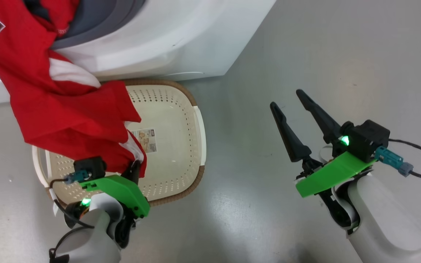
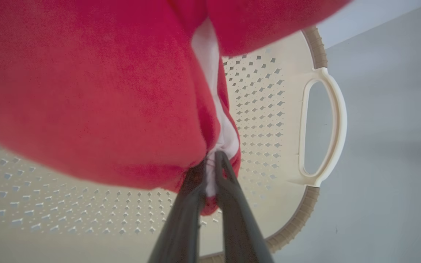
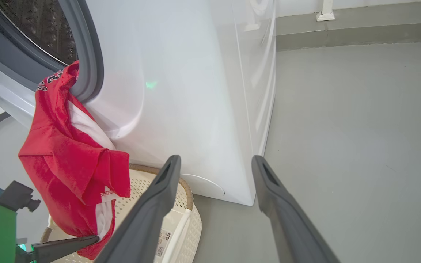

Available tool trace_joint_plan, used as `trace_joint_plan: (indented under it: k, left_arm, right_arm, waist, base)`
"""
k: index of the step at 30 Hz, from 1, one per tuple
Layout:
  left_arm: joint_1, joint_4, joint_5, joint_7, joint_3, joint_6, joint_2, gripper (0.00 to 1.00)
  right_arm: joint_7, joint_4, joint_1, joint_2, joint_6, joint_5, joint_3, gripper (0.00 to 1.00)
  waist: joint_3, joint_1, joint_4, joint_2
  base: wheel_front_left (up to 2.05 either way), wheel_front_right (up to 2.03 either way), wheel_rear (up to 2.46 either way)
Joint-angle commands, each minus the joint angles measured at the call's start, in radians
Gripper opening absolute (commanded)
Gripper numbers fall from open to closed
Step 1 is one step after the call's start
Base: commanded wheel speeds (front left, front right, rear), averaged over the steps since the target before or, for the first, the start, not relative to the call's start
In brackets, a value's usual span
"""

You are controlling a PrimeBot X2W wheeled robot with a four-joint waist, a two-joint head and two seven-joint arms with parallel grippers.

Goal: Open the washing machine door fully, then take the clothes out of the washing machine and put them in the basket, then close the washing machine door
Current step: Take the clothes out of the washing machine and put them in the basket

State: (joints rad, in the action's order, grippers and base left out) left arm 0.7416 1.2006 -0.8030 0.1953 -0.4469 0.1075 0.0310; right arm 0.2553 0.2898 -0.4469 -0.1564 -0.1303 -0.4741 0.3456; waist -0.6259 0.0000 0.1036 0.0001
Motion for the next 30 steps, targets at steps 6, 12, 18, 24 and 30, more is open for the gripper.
trace_joint_plan:
  k: [6, 12, 18, 24, 30]
  left_arm:
    - [0.015, 0.014, -0.059, 0.016, -0.030, -0.014, 0.019, 1.00]
    - [0.030, 0.024, -0.082, 0.030, -0.058, -0.022, 0.019, 1.00]
    - [0.036, 0.021, -0.083, 0.058, -0.076, -0.027, 0.019, 1.00]
    - [0.033, -0.029, -0.048, 0.066, -0.057, -0.041, 0.033, 1.00]
    - [-0.033, -0.239, 0.062, 0.066, 0.045, -0.086, 0.076, 1.00]
  right_arm:
    - [0.006, -0.023, -0.007, 0.007, 0.000, -0.003, 0.017, 1.00]
    - [0.006, -0.018, -0.005, 0.009, 0.000, 0.000, 0.012, 1.00]
    - [0.006, -0.012, 0.000, 0.010, 0.000, 0.000, 0.009, 1.00]
    - [0.006, -0.011, 0.012, 0.009, 0.000, 0.002, 0.004, 1.00]
    - [0.006, -0.012, 0.027, 0.004, 0.000, 0.002, 0.000, 1.00]
  waist:
    - [-0.026, 0.0000, 0.003, -0.0001]
    - [-0.022, 0.0000, -0.004, -0.0001]
    - [-0.005, 0.0000, -0.017, -0.0001]
    - [0.014, 0.0000, -0.032, -0.0001]
    - [0.033, 0.0000, -0.044, -0.0001]
  base:
    - [0.00, 0.00, 0.00]
    - [0.00, 0.00, 0.00]
    - [0.00, 0.00, 0.00]
    - [0.00, 0.00, 0.00]
    - [0.00, 0.00, 0.00]
